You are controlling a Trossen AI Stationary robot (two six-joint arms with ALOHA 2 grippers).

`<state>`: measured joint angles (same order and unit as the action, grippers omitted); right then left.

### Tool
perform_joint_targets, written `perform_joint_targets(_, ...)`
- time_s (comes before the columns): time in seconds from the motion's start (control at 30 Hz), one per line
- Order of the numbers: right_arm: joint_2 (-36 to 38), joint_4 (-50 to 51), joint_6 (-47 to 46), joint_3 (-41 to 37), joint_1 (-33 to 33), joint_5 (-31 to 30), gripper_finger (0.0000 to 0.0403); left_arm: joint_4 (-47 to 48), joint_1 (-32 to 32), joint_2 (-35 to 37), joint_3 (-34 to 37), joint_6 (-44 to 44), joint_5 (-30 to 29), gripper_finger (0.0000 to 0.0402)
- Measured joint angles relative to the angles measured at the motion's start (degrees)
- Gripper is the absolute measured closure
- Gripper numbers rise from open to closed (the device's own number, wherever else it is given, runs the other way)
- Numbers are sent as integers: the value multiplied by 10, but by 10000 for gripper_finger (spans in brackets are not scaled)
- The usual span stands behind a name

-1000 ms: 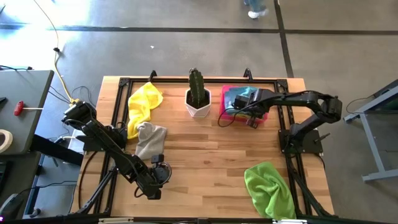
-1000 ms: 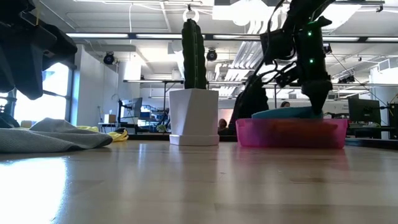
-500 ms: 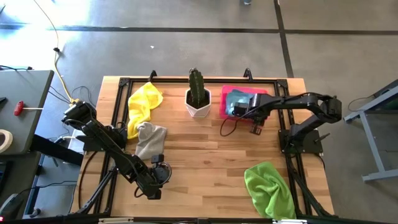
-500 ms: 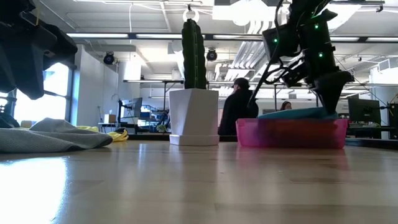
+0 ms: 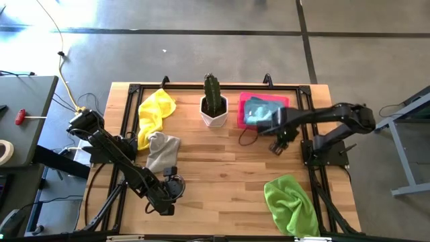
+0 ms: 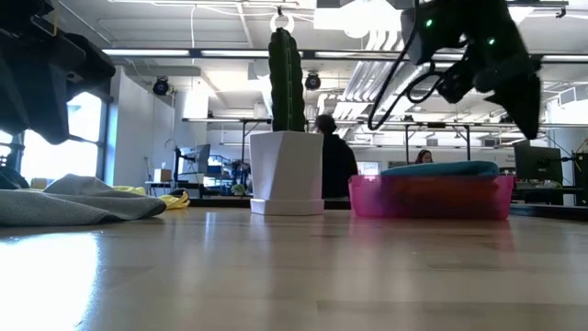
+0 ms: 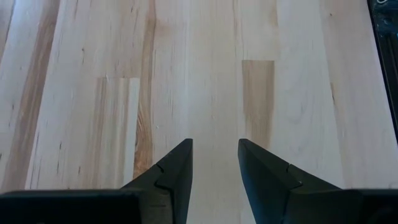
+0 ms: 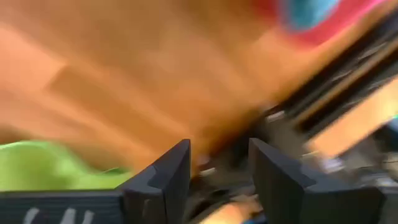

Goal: Fold microfiber towels
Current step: Fold the yellow green towel

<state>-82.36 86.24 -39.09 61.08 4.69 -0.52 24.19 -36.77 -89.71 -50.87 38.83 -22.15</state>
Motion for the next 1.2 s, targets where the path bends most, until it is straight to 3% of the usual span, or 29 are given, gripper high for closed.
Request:
perform_joint_targets(0.13,0,-21,-91,-14,-104,69,247,0,0,0,0,0,0,282)
perform_joint_targets(0.27,-1,-75,-183,-26,-214,99,247,0,0,0,0,0,0,282)
perform_joint_targets(0.4,-2,-151,-271,-28,-300,95,247,0,0,0,0,0,-1,282)
perform_joint_targets(0.5,-2,-191,-314,-28,-344,58,247,-1,0,0,0,0,-2,282)
perform_joint_targets(0.73,-21,-210,-270,-28,-420,13,247,-33,0,0,0,0,-46,282)
perform_joint_targets(1.03,-105,-418,-264,-28,-514,30,247,-98,0,0,0,0,-59,282)
perform_joint_targets(1.2,-151,-423,-274,-27,-550,58,247,-112,0,0,0,-10,-60,282)
